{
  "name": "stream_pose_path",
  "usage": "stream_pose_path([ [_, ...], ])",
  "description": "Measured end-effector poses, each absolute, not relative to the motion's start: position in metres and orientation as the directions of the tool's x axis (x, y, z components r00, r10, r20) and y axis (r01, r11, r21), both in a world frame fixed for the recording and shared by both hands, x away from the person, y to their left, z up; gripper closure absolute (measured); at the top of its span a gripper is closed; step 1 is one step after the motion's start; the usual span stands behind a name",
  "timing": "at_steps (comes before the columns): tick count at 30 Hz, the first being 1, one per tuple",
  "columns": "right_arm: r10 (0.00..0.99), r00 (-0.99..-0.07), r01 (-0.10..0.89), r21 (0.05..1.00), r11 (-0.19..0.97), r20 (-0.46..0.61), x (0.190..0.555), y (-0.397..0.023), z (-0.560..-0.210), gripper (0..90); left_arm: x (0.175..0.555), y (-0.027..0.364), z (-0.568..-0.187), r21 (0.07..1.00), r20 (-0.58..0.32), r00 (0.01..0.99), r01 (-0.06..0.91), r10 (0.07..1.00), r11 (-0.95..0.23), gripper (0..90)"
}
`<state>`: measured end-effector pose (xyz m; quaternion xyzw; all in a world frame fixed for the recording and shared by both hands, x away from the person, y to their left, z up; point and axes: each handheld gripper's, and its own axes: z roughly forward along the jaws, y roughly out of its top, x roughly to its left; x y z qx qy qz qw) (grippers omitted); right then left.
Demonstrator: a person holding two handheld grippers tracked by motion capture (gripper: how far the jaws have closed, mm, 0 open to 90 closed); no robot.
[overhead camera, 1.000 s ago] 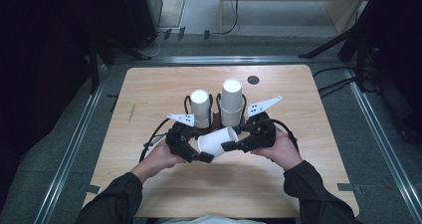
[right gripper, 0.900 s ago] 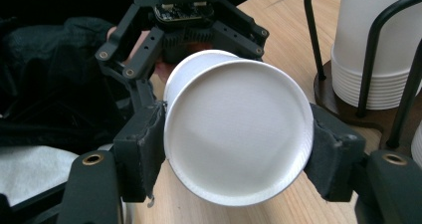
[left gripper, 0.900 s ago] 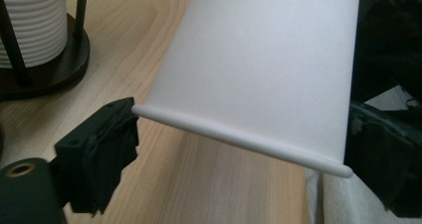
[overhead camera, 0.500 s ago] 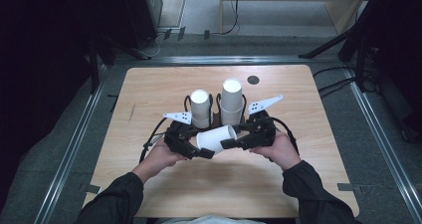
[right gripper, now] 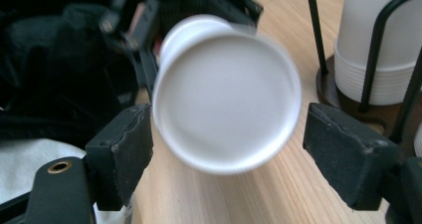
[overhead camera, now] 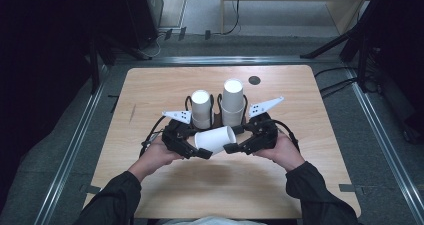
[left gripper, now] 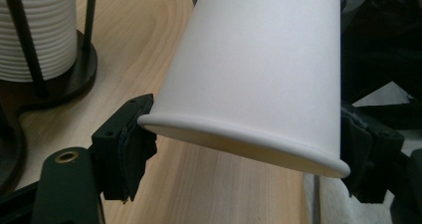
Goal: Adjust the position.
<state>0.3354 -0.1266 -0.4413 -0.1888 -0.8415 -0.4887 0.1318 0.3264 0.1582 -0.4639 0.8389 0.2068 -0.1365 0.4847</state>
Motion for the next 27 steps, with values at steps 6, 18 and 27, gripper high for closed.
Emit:
stream_pose_path([
  [6,0.201,-0.905,0.425,0.761,0.491,0.375,0.332,-0.125,-0.446,20.2,0.327,0.159,-0.455,0.74,-0.406,0.887,0.46,0.219,-0.491,19.9],
  [18,0.221,-0.911,0.412,0.733,0.541,0.349,0.326,-0.125,-0.454,20.4,0.334,0.155,-0.448,0.675,-0.391,0.895,0.437,0.214,-0.594,19.8],
  [27,0.233,-0.911,0.413,0.72,0.558,0.342,0.323,-0.127,-0.459,20.6,0.344,0.149,-0.446,0.638,-0.376,0.907,0.402,0.19,-0.656,19.8],
])
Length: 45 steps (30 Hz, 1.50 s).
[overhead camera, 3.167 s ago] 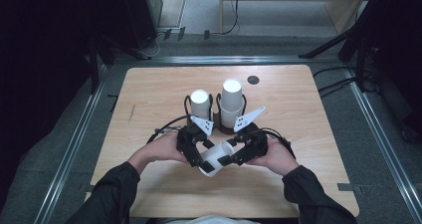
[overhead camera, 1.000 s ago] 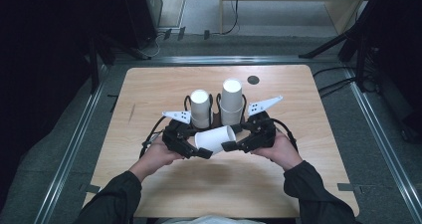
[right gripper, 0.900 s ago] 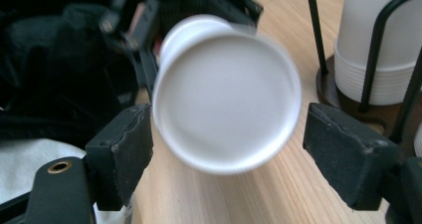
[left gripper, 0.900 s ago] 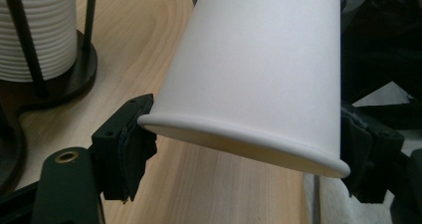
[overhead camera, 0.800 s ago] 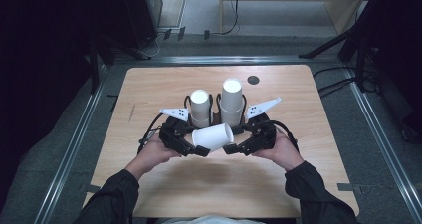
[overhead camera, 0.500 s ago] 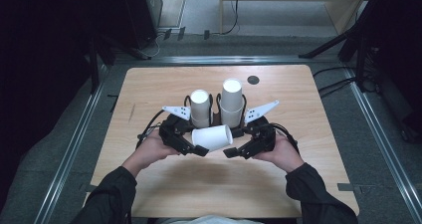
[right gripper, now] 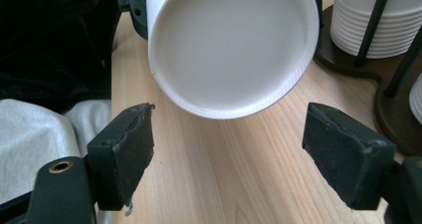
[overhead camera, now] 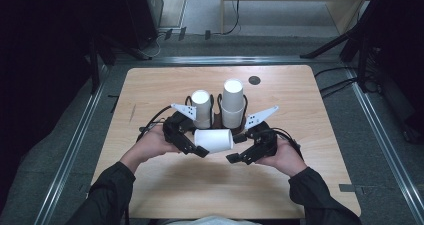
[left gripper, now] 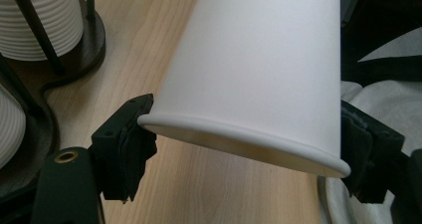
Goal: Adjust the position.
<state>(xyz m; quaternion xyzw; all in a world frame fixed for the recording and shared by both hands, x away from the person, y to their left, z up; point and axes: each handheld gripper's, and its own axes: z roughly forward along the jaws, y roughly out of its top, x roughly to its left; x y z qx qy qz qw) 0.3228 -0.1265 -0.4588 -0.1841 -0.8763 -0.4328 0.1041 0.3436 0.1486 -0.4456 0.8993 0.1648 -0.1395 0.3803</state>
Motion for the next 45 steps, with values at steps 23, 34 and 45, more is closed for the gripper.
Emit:
stream_pose_path([
  [23,0.229,-0.913,0.406,0.707,0.58,0.337,0.318,-0.126,-0.465,22.1,0.35,0.116,-0.463,0.515,-0.391,0.913,0.323,0.118,-0.794,19.8],
  [34,0.202,-0.916,0.394,0.69,0.607,0.346,0.318,-0.112,-0.471,24.6,0.343,0.104,-0.47,0.479,-0.381,0.921,0.278,0.088,-0.832,19.7],
  [45,0.191,-0.921,0.381,0.681,0.625,0.341,0.316,-0.11,-0.47,32.5,0.343,0.104,-0.471,0.474,-0.383,0.919,0.279,0.09,-0.835,19.5],
])
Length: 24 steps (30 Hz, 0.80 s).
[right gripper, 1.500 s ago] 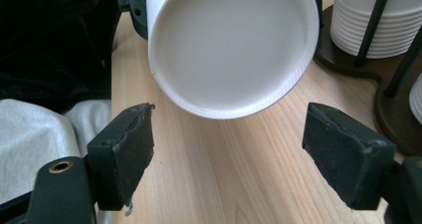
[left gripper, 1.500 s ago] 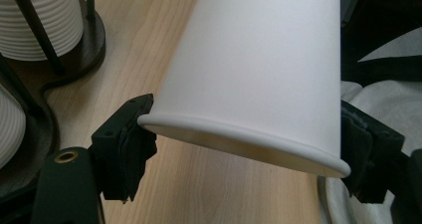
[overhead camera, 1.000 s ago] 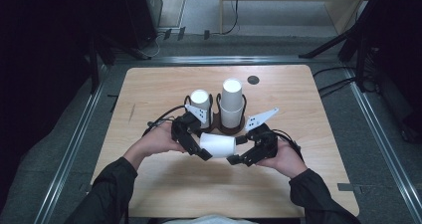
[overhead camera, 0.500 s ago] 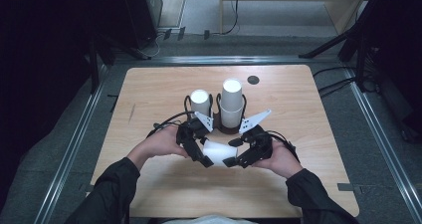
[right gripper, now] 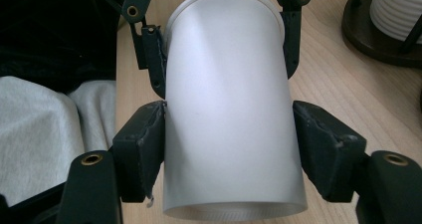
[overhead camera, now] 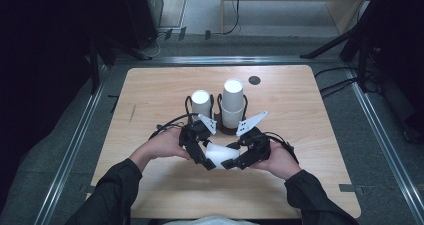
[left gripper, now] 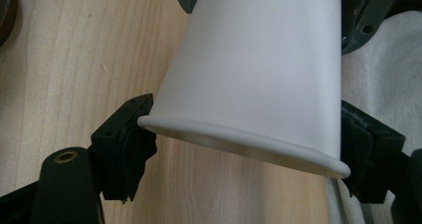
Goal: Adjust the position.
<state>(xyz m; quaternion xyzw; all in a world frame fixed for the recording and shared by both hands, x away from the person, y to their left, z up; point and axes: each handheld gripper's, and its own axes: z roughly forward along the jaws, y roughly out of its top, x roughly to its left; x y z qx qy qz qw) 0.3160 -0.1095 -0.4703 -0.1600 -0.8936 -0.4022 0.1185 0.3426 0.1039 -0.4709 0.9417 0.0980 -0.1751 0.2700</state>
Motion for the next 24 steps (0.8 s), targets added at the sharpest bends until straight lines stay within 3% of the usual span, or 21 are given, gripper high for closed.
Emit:
stream_pose_path([
  [5,0.195,-0.923,0.378,0.682,0.626,0.333,0.316,-0.11,-0.468,32.2,0.341,0.105,-0.472,0.496,-0.379,0.92,0.294,0.101,-0.817,17.0],
  [11,0.193,-0.922,0.38,0.695,0.61,0.335,0.316,-0.112,-0.467,32.1,0.343,0.107,-0.468,0.538,-0.375,0.918,0.332,0.133,-0.775,2.4],
  [20,0.215,-0.918,0.394,0.721,0.57,0.332,0.319,-0.121,-0.461,32.0,0.344,0.115,-0.462,0.596,-0.352,0.922,0.353,0.16,-0.721,1.8],
  [24,0.216,-0.918,0.397,0.744,0.537,0.333,0.322,-0.125,-0.457,32.0,0.344,0.121,-0.46,0.621,-0.399,0.9,0.405,0.174,-0.671,1.8],
])
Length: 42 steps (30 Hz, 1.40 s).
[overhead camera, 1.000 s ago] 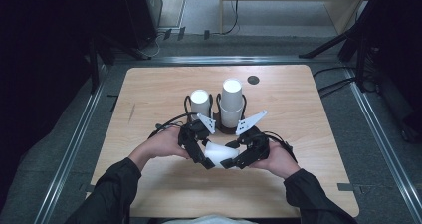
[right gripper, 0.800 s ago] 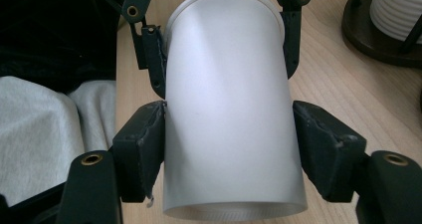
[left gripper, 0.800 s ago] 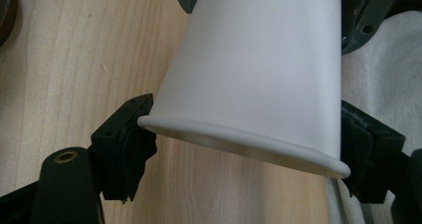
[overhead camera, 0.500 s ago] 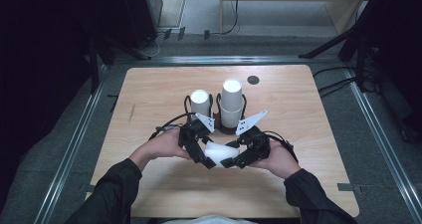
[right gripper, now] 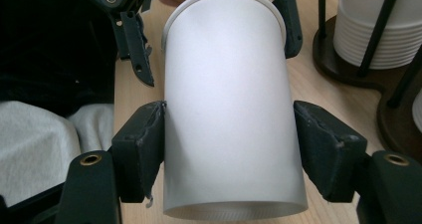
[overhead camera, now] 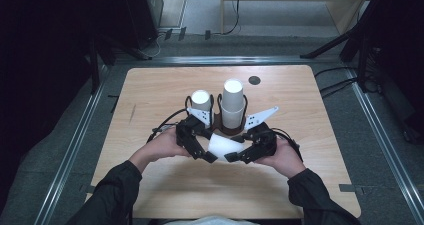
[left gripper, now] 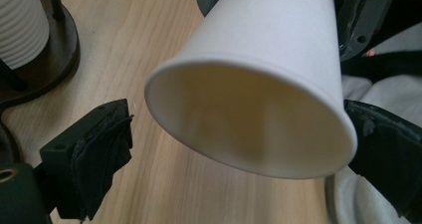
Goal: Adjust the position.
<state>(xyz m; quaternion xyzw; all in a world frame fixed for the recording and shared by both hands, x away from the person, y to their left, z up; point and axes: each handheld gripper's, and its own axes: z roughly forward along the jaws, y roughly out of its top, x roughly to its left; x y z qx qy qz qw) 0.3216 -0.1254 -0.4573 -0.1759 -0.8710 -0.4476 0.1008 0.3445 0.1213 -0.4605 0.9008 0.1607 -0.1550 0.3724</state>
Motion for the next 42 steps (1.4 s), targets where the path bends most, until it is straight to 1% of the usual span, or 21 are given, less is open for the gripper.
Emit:
stream_pose_path([
  [7,0.22,-0.915,0.404,0.764,0.504,0.338,0.325,-0.131,-0.452,32.0,0.341,0.13,-0.463,0.64,-0.402,0.888,0.446,0.222,-0.626,1.8],
  [12,0.216,-0.916,0.402,0.771,0.495,0.339,0.327,-0.133,-0.45,31.9,0.339,0.135,-0.464,0.647,-0.446,0.861,0.499,0.244,-0.576,2.0],
  [15,0.211,-0.915,0.403,0.769,0.496,0.343,0.328,-0.132,-0.45,31.9,0.337,0.137,-0.463,0.658,-0.453,0.856,0.508,0.247,-0.555,2.2],
  [17,0.201,-0.915,0.403,0.771,0.493,0.349,0.328,-0.131,-0.45,31.9,0.336,0.139,-0.462,0.673,-0.473,0.85,0.518,0.231,-0.528,4.4],
  [24,0.168,-0.915,0.4,0.781,0.48,0.366,0.329,-0.127,-0.448,31.9,0.333,0.141,-0.462,0.696,-0.497,0.839,0.538,0.221,-0.475,4.7],
  [28,0.15,-0.917,0.395,0.788,0.472,0.37,0.329,-0.124,-0.448,31.8,0.332,0.143,-0.461,0.71,-0.497,0.84,0.539,0.219,-0.454,6.9],
  [30,0.143,-0.916,0.395,0.788,0.471,0.374,0.329,-0.123,-0.448,31.8,0.331,0.145,-0.461,0.723,-0.503,0.841,0.537,0.201,-0.435,14.0],
  [37,0.121,-0.92,0.383,0.789,0.481,0.373,0.329,-0.119,-0.448,32.4,0.33,0.147,-0.458,0.739,-0.485,0.854,0.515,0.187,-0.434,17.9],
  [42,0.124,-0.92,0.384,0.787,0.483,0.372,0.329,-0.12,-0.448,32.7,0.33,0.147,-0.457,0.731,-0.489,0.853,0.516,0.184,-0.447,19.8],
])
